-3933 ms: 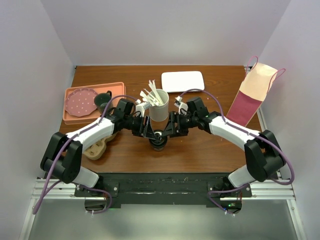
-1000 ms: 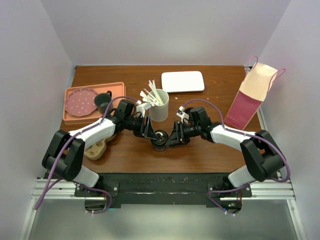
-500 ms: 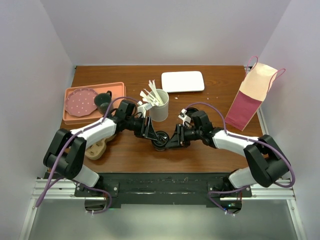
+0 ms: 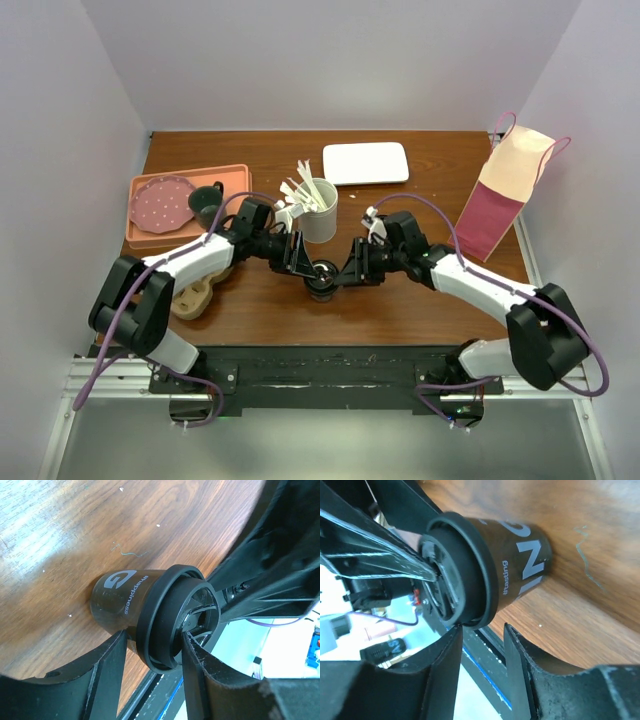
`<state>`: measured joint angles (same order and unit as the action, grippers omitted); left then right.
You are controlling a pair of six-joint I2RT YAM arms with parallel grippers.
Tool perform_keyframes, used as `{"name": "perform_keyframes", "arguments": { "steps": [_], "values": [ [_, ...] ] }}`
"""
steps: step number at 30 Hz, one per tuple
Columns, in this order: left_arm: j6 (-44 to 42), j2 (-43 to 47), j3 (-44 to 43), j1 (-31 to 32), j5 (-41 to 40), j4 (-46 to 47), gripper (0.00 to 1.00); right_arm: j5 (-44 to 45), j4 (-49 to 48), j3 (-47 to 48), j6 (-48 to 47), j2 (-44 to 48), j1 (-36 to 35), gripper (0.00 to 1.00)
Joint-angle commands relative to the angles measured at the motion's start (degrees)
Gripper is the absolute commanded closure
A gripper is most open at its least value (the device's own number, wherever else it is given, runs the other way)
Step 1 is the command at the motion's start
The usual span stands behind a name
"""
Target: Pack the takeout coffee
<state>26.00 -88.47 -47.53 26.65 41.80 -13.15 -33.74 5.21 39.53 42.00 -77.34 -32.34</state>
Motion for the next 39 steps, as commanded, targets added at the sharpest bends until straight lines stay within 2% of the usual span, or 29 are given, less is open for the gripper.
{"name": "perform_keyframes", "arguments": {
  "steps": [1, 12, 25, 34, 39],
  "values": [
    [-7.28, -7.07, 4.29, 0.94, -19.92, -11.99, 0.51, 7.54, 7.0, 7.4, -2.54, 2.1, 0.26, 0.56],
    [-7.63, -7.51, 4.11, 0.94, -19.83, -11.9, 0.51, 12.55, 5.95, 8.28, -1.3, 2.55, 0.87, 0.62],
    [-7.89, -7.95, 3.85, 0.94, -19.65, -12.17, 0.51, 9.92, 0.77, 8.55, -2.1, -4.39, 0.96, 0.63],
    [-7.98, -8.3, 3.93, 0.94, -19.74, -11.99, 0.51, 11.49, 1.37, 9.16, -2.53, -6.77, 0.96, 0.66],
    [-7.89, -8.83, 4.28, 0.94, -20.44, -12.08, 0.51, 16.67, 2.17, 3.11, -1.48, -6.77, 0.96, 0.69]
  ]
}}
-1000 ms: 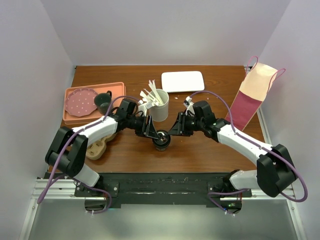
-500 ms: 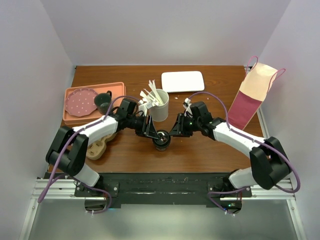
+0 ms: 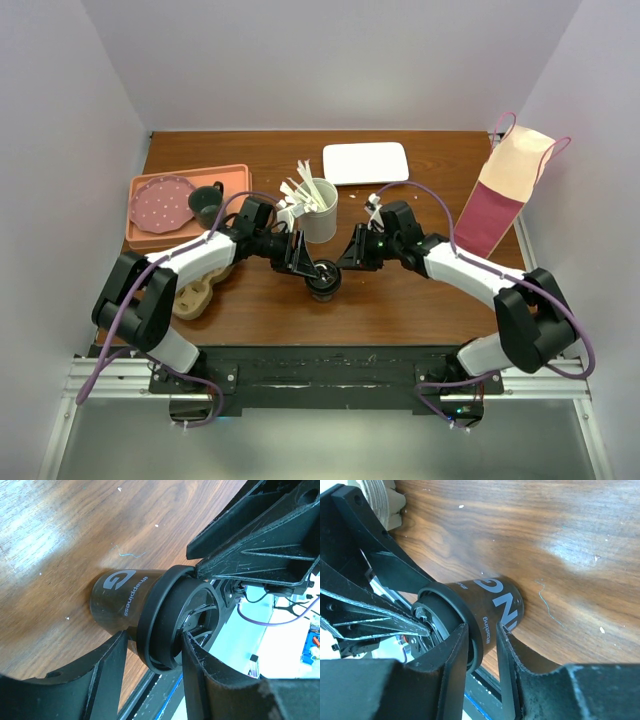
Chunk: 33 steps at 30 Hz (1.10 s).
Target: Pack the takeout coffee
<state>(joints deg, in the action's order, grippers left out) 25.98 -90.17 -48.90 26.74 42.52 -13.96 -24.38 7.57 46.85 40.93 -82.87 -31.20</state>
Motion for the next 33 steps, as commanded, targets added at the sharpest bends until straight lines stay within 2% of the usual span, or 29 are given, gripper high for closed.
{"name": "perform_keyframes", "arguments": {
  "steps": [1, 8, 13, 16, 25, 33],
  "values": [
    [-7.96, -7.3, 5.66, 0.86, -21.43, -11.36, 0.51, 8.11, 0.85, -5.27, -0.24, -1.15, -0.26, 0.69],
    [-7.61, -7.56, 5.93, 0.86, -22.39, -11.44, 0.51, 11.11, 0.08, -13.09, -0.15, -2.38, -0.79, 0.71],
    [-7.26, -7.3, 6.1, 0.86, -23.18, -11.53, 0.51, 10.58, -2.12, -14.68, 0.64, -2.82, -2.72, 0.84],
    [-7.08, -7.39, 6.1, 0.86, -23.54, -11.62, 0.51, 9.8, -2.39, -14.86, 1.87, -2.47, -3.43, 0.86],
    [-6.82, -7.12, 6.19, 0.94, -23.98, -11.62, 0.51, 10.93, -1.86, -18.54, 4.77, -1.42, -3.95, 0.88],
    [-6.55, -6.95, 6.28, 0.94, -24.86, -11.8, 0.51, 16.03, 0.77, -21.62, 8.82, 0.69, -7.56, 0.89]
  ]
}}
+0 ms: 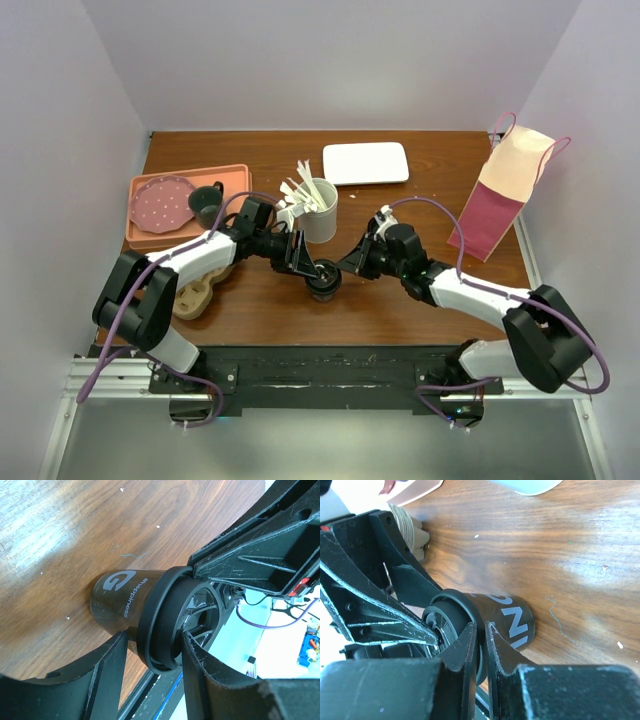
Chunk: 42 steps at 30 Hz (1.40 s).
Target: Pack the takeout coffee
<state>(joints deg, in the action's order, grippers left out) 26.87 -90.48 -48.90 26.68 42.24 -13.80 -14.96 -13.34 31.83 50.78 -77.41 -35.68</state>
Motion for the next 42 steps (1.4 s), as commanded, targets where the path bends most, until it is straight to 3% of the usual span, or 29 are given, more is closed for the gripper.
{"name": "perform_keyframes", "arguments": {
  "steps": [1, 9, 21, 26, 42],
  "values": [
    [-7.36, -6.73, 6.19, 1.01, -24.57, -11.95, 0.51, 6.61, 21.43, -6.7, -0.78, -4.08, -3.08, 0.89],
    [-7.54, -3.84, 4.79, 1.1, -21.68, -12.74, 0.51, 6.0, 25.46, 1.1, -2.44, 3.48, -3.08, 0.82],
    [-3.59, 1.97, 2.68, 1.1, -16.22, -14.59, 0.47, 5.56, 34.87, 19.05, -5.87, 5.77, -3.08, 0.39],
    [-2.27, 2.32, 1.97, 1.1, -13.5, -13.54, 0.46, 5.3, 34.61, 18.97, -3.68, 7.53, -3.08, 0.34],
    [4.68, 3.73, -3.73, 0.57, -9.54, -10.1, 0.4, 3.88, 33.03, 17.91, 0.01, 5.6, -5.27, 0.34]
  ]
}}
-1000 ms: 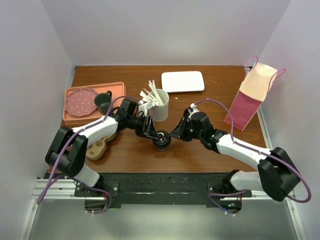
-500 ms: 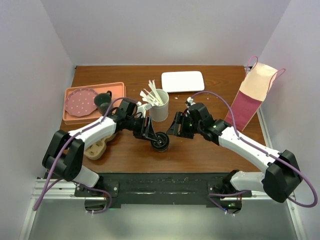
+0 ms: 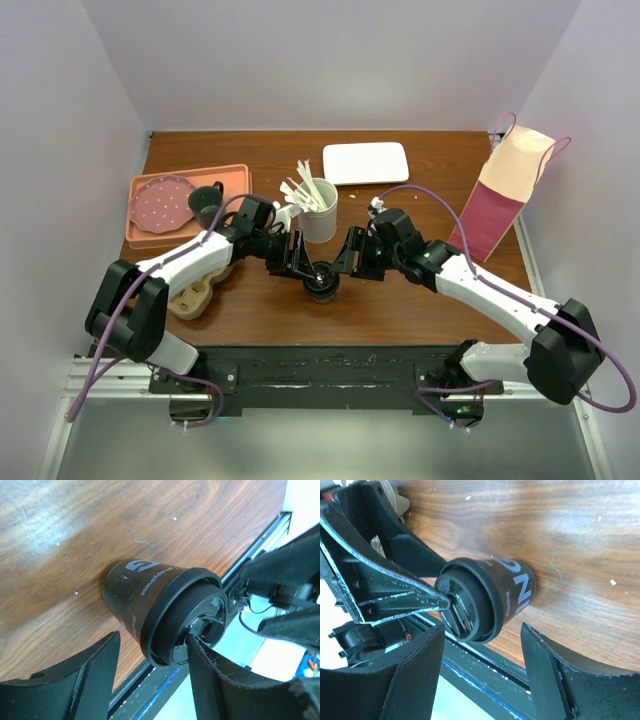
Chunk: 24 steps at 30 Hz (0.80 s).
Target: Pack the takeout coffee
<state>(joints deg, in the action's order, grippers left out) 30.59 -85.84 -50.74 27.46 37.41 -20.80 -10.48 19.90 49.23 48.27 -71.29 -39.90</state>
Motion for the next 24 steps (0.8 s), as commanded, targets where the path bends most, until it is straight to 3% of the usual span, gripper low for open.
{"name": "perform_keyframes", "arguments": {
  "steps": [1, 7, 14, 24],
  "values": [
    [0.96, -0.82, -2.25, -0.13, -4.97, -3.46, 0.4, -0.16, 0.05, 0.43, 3.14, -0.69, -1.32, 0.34],
    [0.79, -0.82, -3.05, -0.48, -5.24, -3.81, 0.39, 3.01, 1.98, -0.1, 8.06, -0.17, -2.38, 0.3],
    [0.17, -0.91, -2.43, -0.48, -6.12, -3.9, 0.39, 0.38, -3.37, -0.81, 8.16, -3.23, -2.9, 0.31],
    [-1.58, -1.7, -1.29, -0.48, -6.73, -3.99, 0.42, 3.18, -0.75, 0.16, 5.0, -5.79, -4.22, 0.46]
  ]
}}
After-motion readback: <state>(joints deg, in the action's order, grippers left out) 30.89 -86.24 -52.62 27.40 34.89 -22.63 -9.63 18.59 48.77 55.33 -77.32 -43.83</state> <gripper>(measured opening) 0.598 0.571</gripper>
